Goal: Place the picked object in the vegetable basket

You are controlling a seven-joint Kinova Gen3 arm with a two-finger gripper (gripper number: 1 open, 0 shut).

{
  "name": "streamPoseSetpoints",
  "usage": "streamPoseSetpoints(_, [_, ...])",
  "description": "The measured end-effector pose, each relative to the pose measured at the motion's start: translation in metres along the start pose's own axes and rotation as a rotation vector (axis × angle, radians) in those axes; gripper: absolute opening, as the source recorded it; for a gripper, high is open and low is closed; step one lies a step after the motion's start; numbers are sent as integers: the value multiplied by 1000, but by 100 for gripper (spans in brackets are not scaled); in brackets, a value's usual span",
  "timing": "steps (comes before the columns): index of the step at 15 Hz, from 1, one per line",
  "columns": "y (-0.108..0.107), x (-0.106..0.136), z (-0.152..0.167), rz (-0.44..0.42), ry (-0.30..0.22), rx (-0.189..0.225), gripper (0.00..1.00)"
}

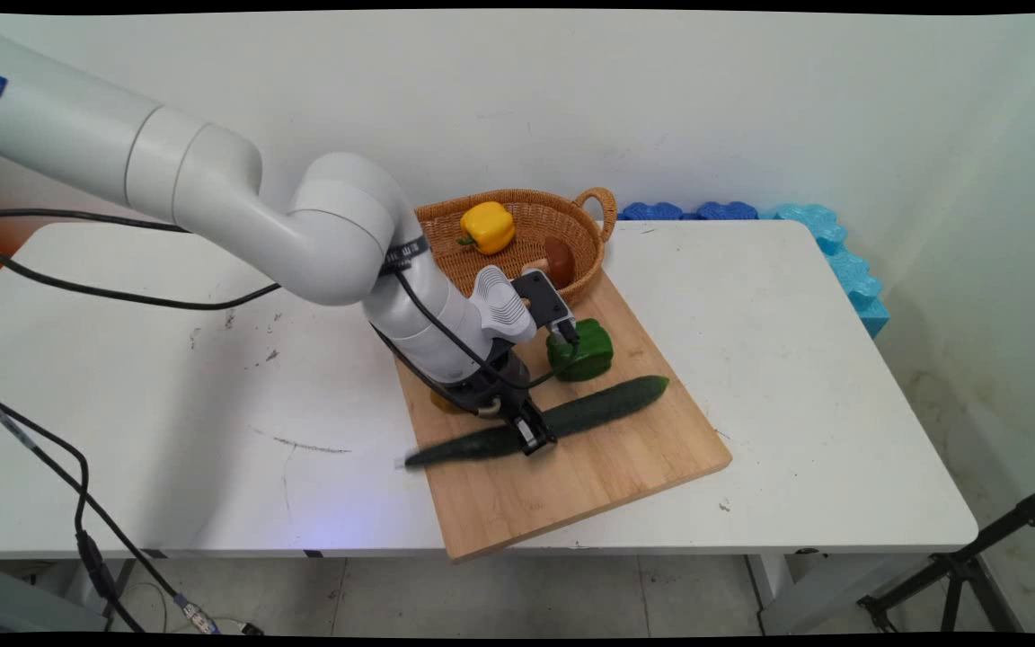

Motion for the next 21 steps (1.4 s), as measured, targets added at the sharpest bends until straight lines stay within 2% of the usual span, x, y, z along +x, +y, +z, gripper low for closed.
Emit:
streamPoseSetpoints(6, [1,-1,-10,4,10,0,0])
streamPoseSetpoints(14, [5,15,-58,5,53,-9,0])
streamPoseSetpoints(21, [-26,30,-109,-49,34,44,0])
